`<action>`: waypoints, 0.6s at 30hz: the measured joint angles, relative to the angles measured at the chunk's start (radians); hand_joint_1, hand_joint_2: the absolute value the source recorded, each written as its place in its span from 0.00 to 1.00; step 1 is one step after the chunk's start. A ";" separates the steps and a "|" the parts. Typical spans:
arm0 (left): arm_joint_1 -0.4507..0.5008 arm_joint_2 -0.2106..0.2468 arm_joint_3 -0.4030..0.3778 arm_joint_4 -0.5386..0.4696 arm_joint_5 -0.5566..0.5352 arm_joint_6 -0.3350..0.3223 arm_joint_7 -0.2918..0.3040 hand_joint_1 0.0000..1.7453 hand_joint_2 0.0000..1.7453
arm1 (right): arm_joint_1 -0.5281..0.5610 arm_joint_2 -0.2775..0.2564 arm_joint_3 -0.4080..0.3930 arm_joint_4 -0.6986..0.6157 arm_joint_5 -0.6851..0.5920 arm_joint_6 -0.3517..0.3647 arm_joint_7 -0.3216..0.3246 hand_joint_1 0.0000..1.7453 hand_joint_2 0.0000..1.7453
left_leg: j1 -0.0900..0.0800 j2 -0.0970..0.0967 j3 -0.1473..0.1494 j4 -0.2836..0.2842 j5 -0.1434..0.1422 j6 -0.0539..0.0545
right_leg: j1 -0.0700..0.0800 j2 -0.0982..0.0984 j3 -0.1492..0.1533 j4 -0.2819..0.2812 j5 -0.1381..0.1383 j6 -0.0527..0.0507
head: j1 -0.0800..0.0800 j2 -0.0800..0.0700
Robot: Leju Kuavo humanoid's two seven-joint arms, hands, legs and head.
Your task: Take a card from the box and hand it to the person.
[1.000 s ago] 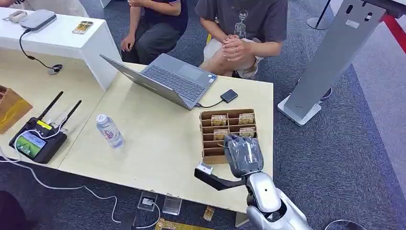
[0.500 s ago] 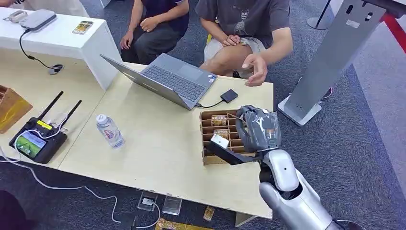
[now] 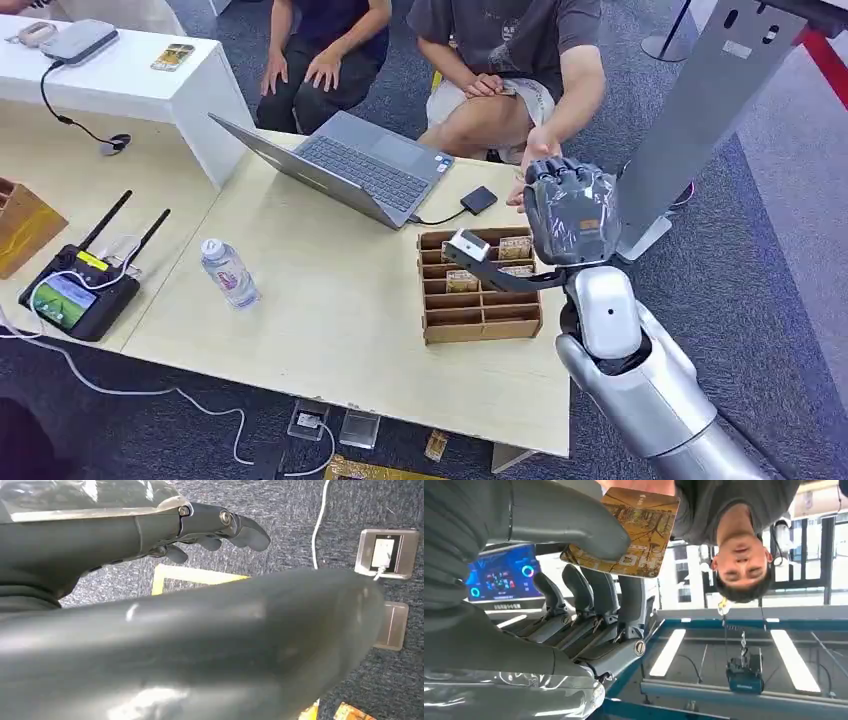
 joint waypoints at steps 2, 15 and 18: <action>0.000 0.000 -0.003 0.000 -0.004 -0.001 0.001 0.00 0.00 | -0.012 0.002 0.000 0.016 0.000 -0.008 0.002 0.85 1.00 | 0.000 0.000 0.000 0.000 0.000 0.000 | 0.000 0.000 0.000 0.000 0.000 0.000 | 0.000 0.000; -0.001 0.000 -0.009 0.000 -0.006 0.000 0.004 0.00 0.00 | -0.070 0.044 0.012 0.179 -0.053 -0.034 -0.023 0.09 1.00 | 0.000 0.000 -0.001 0.000 0.000 0.000 | 0.000 0.000 0.000 0.000 0.000 0.000 | 0.000 0.000; -0.003 0.000 -0.010 0.000 -0.006 0.000 0.004 0.00 0.00 | -0.075 0.058 0.019 0.223 -0.057 -0.036 -0.029 0.00 1.00 | 0.000 -0.001 -0.001 0.000 0.000 0.000 | 0.000 -0.001 0.000 0.000 0.000 0.000 | 0.001 0.000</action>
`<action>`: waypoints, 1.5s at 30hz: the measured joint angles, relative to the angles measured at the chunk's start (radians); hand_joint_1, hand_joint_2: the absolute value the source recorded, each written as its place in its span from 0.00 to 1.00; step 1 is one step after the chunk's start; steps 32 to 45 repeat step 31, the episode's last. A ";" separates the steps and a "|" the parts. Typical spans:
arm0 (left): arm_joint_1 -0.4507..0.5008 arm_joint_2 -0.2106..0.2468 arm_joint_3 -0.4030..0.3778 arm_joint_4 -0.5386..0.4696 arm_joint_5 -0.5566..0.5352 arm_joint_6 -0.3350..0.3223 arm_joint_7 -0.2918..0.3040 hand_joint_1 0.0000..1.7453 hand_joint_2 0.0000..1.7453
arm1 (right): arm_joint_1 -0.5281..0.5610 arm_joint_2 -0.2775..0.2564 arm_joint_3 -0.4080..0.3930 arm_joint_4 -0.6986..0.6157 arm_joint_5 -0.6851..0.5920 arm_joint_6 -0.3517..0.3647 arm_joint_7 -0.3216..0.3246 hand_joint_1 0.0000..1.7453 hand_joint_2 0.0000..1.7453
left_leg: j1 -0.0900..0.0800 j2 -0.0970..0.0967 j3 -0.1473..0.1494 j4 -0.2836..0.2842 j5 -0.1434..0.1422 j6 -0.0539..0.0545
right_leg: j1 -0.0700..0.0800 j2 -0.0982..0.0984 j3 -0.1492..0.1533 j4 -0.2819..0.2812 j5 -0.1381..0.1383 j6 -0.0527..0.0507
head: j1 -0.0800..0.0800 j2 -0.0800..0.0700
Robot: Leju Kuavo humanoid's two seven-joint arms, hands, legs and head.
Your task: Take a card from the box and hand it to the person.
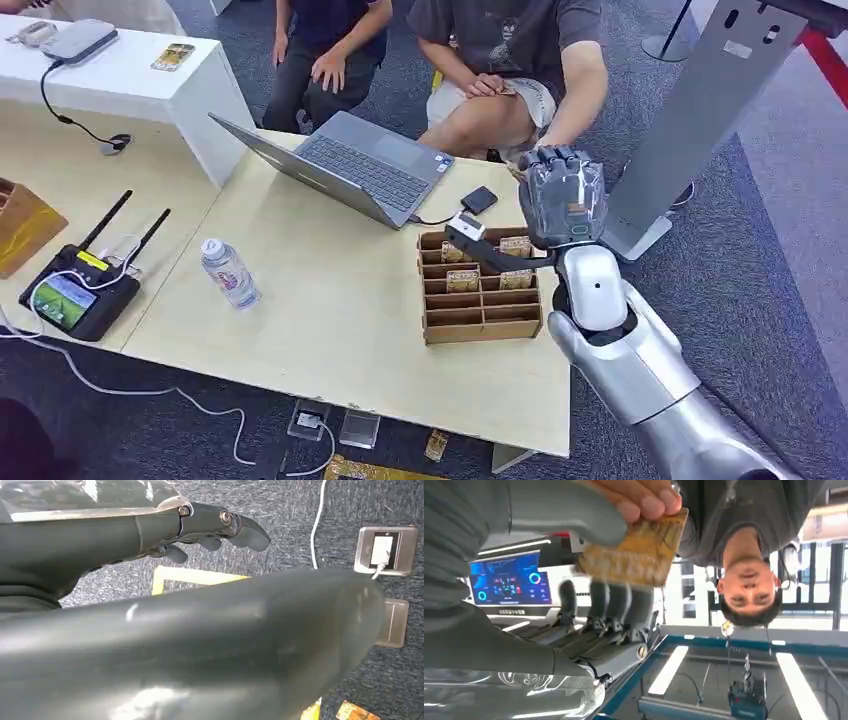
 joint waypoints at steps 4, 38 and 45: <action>-0.001 0.000 0.000 0.000 0.000 0.002 0.000 0.00 0.00 | -0.004 0.020 0.013 0.047 -0.006 0.006 -0.002 0.00 1.00 | 0.000 0.000 0.000 0.000 0.000 0.000 | 0.000 0.000 0.000 0.000 0.000 0.000 | -0.001 0.000; 0.001 -0.002 0.000 0.000 0.021 0.019 -0.008 0.00 0.00 | 0.194 0.059 -0.047 -0.006 -0.600 -0.322 -0.341 0.00 1.00 | 0.000 0.000 0.001 0.000 0.000 0.000 | 0.000 0.000 0.000 0.000 0.000 0.000 | -0.001 0.000; 0.001 -0.002 0.000 0.000 0.021 0.019 -0.008 0.00 0.00 | 0.194 0.059 -0.047 -0.006 -0.600 -0.322 -0.341 0.00 1.00 | 0.000 0.000 0.001 0.000 0.000 0.000 | 0.000 0.000 0.000 0.000 0.000 0.000 | -0.001 0.000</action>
